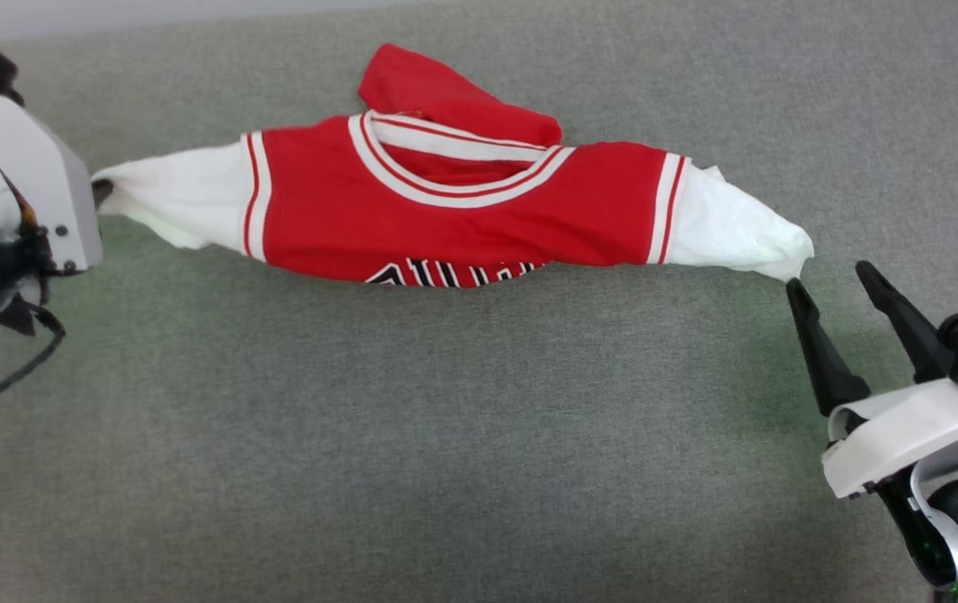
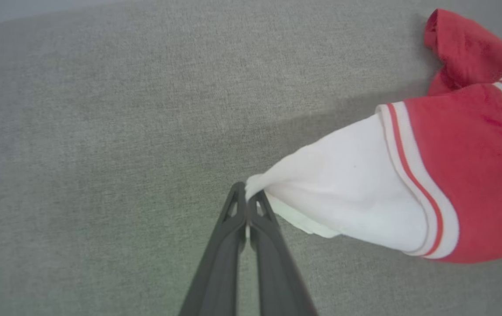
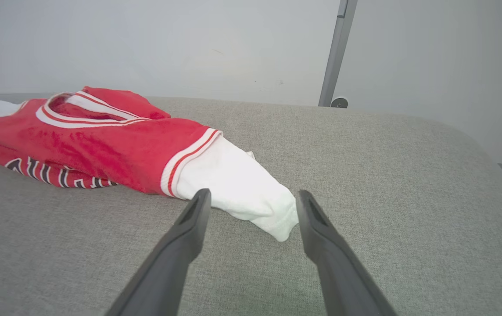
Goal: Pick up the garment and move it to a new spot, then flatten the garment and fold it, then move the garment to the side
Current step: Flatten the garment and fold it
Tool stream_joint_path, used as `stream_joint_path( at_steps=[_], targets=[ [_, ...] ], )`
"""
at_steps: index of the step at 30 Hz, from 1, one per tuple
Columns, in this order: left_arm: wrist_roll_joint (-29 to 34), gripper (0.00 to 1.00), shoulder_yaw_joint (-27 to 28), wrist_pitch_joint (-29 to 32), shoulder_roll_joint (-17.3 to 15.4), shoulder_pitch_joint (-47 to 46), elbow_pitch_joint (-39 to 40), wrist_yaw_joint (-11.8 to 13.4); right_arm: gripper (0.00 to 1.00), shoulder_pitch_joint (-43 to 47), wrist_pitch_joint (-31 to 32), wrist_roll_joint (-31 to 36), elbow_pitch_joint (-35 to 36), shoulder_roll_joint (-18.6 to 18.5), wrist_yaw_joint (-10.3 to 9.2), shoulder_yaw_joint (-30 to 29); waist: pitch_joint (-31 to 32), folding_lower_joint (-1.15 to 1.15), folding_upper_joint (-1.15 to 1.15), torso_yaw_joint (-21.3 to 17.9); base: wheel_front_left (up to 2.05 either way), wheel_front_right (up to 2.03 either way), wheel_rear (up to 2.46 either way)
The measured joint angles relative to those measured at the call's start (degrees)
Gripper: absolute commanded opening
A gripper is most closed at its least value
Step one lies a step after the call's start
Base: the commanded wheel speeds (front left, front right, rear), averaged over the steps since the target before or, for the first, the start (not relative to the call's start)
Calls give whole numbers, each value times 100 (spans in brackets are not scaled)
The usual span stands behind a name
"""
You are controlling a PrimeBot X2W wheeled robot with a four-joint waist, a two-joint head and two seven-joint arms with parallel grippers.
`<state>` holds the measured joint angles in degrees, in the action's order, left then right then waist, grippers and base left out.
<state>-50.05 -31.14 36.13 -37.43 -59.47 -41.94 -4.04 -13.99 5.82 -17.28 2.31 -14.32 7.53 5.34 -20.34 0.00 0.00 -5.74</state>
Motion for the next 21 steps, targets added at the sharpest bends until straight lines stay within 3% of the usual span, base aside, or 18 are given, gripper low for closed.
stream_joint_path(
  at_steps=[3, 4, 5, 6, 7, 17, 21],
  targets=[
    [48, 0, -33, -258, 96, -12, -348, -51, 100, -86, 1, 8, 29, 16, 0, 71, -72, 0, 0, -69, 0, 0, 0],
    [92, 8, -60, -344, 111, -15, -447, -56, 100, -93, 1, 9, 30, 19, 0, 82, -99, 0, 0, -91, 0, 0, 0],
    [149, 30, -99, -424, 119, -19, -555, -79, 100, -94, 1, 11, 30, 21, 0, 88, -126, 0, 0, -112, 0, 0, 0],
    [168, 59, -114, -510, 134, -29, -638, -108, 100, -95, 1, 14, 30, 22, 0, 85, -149, 0, 0, -130, 0, 0, 0],
    [168, 100, -120, -572, 151, -53, -731, -121, 100, -96, 1, 15, 32, 23, 0, 86, -167, 0, 0, -146, 0, 0, 0],
    [264, 100, -424, -1011, 223, -359, -678, -311, 100, 10, 9, 22, -12, 47, 0, -34, 14, 0, 0, 5, 0, 0, 0],
    [-208, 100, -709, -487, 390, -336, 60, -328, 100, 47, 32, 14, -11, 67, 0, -5, 136, 0, 0, 140, 0, 0, 0]
  ],
)
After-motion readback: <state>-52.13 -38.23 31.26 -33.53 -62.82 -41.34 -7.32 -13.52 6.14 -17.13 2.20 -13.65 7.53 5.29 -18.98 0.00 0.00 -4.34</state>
